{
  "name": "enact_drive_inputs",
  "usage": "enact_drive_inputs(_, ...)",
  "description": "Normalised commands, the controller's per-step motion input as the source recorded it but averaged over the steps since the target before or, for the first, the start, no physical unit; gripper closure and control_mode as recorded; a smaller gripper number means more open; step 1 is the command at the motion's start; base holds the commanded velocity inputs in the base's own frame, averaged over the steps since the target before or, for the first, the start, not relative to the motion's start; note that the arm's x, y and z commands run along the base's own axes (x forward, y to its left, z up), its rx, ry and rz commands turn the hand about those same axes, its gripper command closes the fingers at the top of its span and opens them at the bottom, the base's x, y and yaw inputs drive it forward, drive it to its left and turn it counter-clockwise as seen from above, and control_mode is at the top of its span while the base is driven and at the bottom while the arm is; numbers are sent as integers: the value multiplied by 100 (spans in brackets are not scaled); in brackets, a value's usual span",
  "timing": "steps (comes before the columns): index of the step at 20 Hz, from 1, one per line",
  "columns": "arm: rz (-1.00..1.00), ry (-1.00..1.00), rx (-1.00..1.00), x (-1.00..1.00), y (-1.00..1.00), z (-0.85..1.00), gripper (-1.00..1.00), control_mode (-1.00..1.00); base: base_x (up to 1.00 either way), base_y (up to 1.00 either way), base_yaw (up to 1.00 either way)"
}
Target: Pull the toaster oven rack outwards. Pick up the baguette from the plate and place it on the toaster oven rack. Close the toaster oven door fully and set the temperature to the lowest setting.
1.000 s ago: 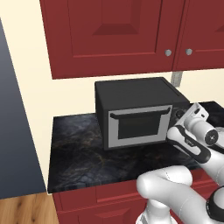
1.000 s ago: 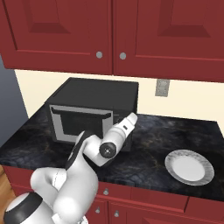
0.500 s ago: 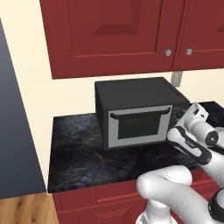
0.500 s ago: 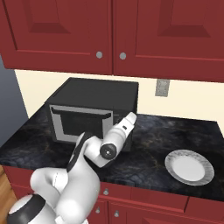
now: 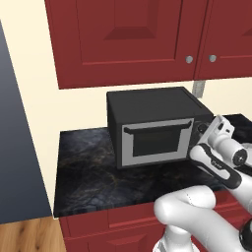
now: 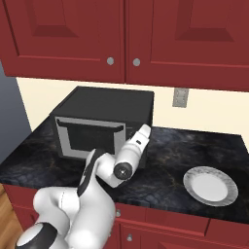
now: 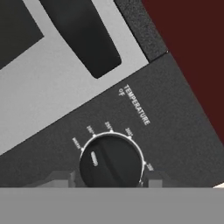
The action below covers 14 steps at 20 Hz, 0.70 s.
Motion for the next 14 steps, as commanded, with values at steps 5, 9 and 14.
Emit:
enact_drive_inputs(5,7,0,-8,0,-15,-12,100,-100,0,0,0)
enact_drive_inputs(9,8,0,-7,0,-20,-11,100,-100,0,0,0)
enact_drive_inputs(14,9,0,-8,0,-19,-9,100,-100,0,0,0)
